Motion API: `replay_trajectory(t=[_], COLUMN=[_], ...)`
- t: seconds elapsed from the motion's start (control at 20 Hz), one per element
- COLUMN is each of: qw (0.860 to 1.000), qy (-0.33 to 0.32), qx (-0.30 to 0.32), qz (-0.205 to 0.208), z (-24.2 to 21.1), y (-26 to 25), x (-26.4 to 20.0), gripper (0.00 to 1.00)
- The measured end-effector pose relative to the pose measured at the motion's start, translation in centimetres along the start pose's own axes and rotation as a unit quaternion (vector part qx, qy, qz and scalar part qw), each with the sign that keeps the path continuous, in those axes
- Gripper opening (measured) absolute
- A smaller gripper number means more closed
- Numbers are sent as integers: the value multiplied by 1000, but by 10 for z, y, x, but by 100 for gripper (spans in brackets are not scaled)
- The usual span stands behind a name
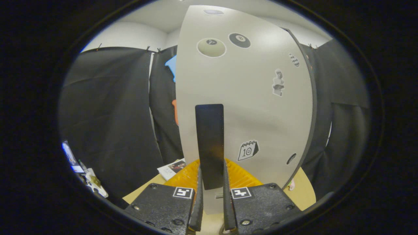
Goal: Open the shoe cabinet door, grab the shoes and put them into the shoe cabinet, then close the shoe cabinet door.
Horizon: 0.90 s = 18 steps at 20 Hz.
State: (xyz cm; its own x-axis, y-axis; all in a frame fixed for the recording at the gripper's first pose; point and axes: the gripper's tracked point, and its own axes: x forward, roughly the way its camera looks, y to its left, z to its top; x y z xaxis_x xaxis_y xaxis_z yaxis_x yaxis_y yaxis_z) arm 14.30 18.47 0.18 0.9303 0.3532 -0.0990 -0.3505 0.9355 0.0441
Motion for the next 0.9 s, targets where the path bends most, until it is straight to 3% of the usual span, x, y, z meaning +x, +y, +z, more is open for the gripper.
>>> replay_trajectory(t=[0.4,0.9], qw=[999,994], qy=[-7,-8], qx=[2,19], qz=[-45,-111], z=[-11,-20], y=[-47,-140], x=[-86,-169], gripper=[27,12])
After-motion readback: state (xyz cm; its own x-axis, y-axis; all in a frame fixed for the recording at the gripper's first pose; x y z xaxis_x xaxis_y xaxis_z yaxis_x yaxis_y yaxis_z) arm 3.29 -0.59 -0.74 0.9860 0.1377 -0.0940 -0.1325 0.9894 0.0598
